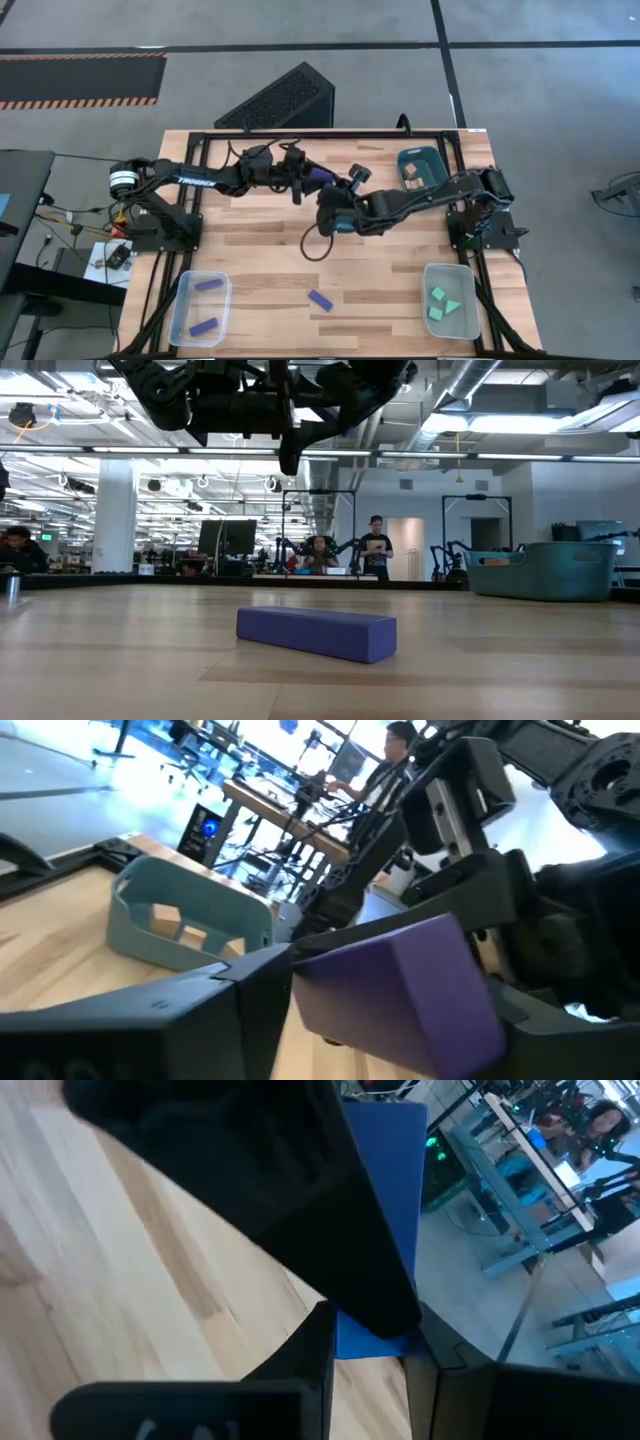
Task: Sort & place blocks by color
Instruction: Put the top blue block into the transparent bin
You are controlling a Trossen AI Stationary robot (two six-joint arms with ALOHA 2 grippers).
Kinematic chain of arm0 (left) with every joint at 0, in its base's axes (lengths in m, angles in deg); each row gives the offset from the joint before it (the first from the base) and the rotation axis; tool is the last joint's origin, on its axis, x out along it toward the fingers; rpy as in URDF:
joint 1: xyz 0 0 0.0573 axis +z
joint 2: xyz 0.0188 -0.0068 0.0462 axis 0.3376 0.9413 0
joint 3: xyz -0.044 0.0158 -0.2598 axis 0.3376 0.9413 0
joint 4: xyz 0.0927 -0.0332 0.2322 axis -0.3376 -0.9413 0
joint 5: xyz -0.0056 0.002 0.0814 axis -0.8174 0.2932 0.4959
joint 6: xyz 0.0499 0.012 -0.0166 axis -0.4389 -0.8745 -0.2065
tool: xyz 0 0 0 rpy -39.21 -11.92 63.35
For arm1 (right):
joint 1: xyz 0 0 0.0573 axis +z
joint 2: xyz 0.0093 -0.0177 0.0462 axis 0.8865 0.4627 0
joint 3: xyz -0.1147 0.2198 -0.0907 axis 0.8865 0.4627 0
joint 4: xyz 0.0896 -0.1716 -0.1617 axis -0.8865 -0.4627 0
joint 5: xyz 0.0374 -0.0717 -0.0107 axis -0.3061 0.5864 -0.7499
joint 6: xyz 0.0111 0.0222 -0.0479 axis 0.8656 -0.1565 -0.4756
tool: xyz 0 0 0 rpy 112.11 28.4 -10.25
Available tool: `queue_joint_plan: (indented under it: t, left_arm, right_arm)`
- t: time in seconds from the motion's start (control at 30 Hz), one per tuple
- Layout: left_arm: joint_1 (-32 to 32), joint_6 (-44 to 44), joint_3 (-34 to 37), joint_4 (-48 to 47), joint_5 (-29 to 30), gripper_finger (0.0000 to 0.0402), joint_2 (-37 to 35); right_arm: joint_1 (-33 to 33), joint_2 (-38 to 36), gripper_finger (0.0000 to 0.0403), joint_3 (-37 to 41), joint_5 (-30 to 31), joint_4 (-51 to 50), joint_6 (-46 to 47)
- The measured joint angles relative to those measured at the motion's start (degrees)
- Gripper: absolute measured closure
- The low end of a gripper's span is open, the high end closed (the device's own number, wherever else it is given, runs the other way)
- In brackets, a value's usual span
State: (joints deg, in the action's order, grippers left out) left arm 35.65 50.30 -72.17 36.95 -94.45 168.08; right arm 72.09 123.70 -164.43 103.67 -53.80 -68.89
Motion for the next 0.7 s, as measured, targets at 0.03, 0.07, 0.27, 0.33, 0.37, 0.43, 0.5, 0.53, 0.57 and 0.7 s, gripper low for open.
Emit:
queue_joint_plan:
  t: [0.03,0.07,0.27,0.33,0.37,0.43,0.5,0.53,0.57,0.7]
  left_arm:
    - [0.44,0.21,0.0,-0.08,-0.07,0.0223,0.0]
    - [0.98,0.34,0.0,-0.18,-0.42,0.0238,0.0]
    - [3.79,0.73,-0.04,-1.41,-1.96,0.0361,0.0]
    - [4.6,0.05,0.02,-1.77,-4.25,0.0378,0.05]
    - [4.87,-0.01,0.02,-1.78,-4.83,0.0378,0.07]
    - [5.3,-0.42,0.02,-2.09,-6.06,0.0375,0.07]
    - [5.48,-0.84,0.0,-2.69,-5.99,0.037,0.07]
    - [5.57,-0.92,0.0,-2.91,-6.0,0.0369,0.04]
    - [5.62,-1.0,0.0,-3.05,-6.0,0.037,0.05]
    - [5.76,-1.56,0.0,-3.4,-5.83,0.0375,0.04]
  right_arm:
    - [-0.23,0.0,0.0327,0.0,-0.02,0.5,-0.04]
    - [-0.4,0.0,0.0327,0.0,-0.07,0.73,-0.17]
    - [-1.21,0.02,0.0327,0.0,-1.97,0.74,-0.49]
    - [-1.25,-0.11,0.033,-0.04,-2.17,0.71,-0.2]
    - [-1.25,-0.13,0.0331,-0.04,-2.23,0.84,-0.18]
    - [-1.42,-0.07,0.0333,-0.04,-2.25,1.03,-0.18]
    - [-1.62,-0.07,0.0335,-0.04,-2.51,1.2,-0.16]
    - [-1.75,-0.04,0.0335,-0.04,-2.54,1.33,-0.14]
    - [-1.88,-0.02,0.0335,-0.04,-2.59,1.33,-0.14]
    - [-2.39,0.0,0.0335,0.0,-2.73,1.44,-0.09]
